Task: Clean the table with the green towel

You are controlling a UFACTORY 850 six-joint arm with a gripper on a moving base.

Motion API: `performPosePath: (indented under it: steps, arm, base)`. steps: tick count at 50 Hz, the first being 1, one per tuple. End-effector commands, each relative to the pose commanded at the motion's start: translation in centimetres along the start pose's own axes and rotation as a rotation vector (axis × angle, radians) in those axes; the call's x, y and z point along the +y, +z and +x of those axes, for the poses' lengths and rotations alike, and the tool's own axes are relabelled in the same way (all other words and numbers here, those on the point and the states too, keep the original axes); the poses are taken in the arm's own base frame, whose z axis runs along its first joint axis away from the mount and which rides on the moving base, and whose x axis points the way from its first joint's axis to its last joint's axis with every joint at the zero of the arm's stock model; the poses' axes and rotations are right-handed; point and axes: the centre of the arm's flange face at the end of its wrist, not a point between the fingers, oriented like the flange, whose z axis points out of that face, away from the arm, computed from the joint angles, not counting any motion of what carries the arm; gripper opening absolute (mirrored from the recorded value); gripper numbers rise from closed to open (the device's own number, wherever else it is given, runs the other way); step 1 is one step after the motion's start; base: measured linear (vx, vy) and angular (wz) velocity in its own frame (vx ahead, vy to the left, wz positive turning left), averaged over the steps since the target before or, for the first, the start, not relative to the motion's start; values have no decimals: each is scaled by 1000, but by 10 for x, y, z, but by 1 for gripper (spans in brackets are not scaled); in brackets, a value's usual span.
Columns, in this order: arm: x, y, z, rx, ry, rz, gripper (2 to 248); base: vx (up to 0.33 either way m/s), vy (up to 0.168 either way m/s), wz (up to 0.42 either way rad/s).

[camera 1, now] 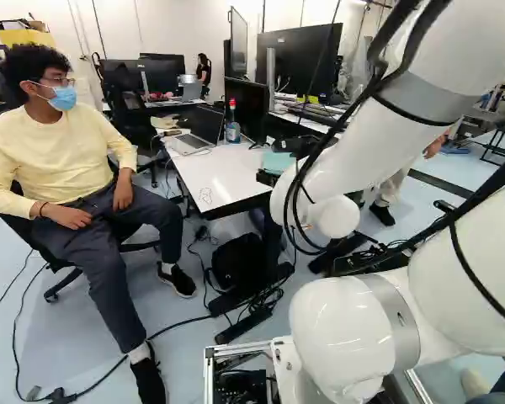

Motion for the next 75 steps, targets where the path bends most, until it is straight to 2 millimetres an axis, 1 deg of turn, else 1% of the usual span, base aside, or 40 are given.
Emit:
performPosePath:
  steps: [24,39,75]
  arm:
    - [4,27,30,1,3,-11,247]
    - [8,47,48,-13,6,-23,247]
    - [31,104,91,-88,17,-68,247]
  base:
    - [0,0,0]
    - [0,0,0]
    - [0,0,0]
